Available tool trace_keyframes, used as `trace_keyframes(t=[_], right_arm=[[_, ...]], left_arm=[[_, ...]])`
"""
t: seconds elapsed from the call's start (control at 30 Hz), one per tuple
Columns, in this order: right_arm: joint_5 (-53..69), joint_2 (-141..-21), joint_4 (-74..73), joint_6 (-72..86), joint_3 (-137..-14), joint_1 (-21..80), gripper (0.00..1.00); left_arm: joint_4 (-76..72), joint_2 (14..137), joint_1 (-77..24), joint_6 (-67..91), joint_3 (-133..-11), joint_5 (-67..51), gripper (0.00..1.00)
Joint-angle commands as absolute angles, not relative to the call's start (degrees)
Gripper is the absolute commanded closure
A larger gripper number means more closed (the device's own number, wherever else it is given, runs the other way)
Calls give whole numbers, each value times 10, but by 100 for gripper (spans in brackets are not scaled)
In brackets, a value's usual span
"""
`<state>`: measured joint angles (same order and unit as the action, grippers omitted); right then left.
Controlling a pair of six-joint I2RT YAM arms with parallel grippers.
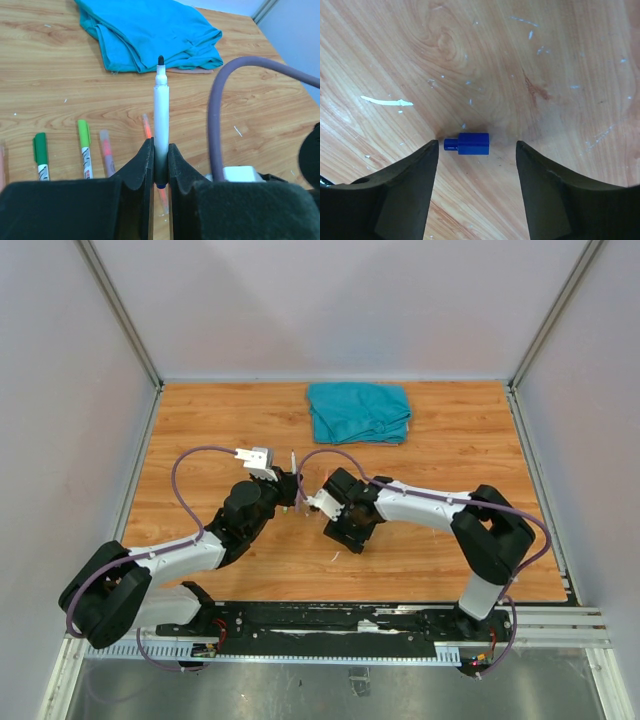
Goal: Insert the pens into the pen caps
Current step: Place the pen cap at the center of the board, then insert the pen cap onto the pen.
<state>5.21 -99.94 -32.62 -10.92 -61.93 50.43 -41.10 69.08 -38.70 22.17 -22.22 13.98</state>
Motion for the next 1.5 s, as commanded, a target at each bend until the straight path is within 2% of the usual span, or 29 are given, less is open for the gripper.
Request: trace_keyframes(t=[0.0, 0.1, 0.23, 0.53, 0.7, 0.9, 1.17, 1.47], right_arm=[[14, -942, -301, -66, -602, 515, 35], [-21, -895, -262, -1, -578, 515, 27], [-47, -837, -218, 106, -545, 514, 23], [-125, -829, -243, 426, -541, 515, 23], [-158, -815, -250, 552, -518, 518, 23], [-199, -830, -347, 674, -544, 525, 23], [-179, -880, -355, 707, -560, 541, 29], [-168, -914, -356, 717, -568, 542, 44]], left_arm=[[-423, 691, -385, 221, -226, 153, 99], [-421, 691, -384, 222, -226, 153, 99], [-420, 691, -385, 222, -227, 154, 99], [-416, 697, -385, 224, -231, 151, 100], [-415, 697, -385, 223, -232, 152, 100], [-413, 700, -384, 226, -234, 149, 100], [-411, 703, -385, 225, -236, 149, 99], [-410, 703, -384, 225, -238, 147, 99]])
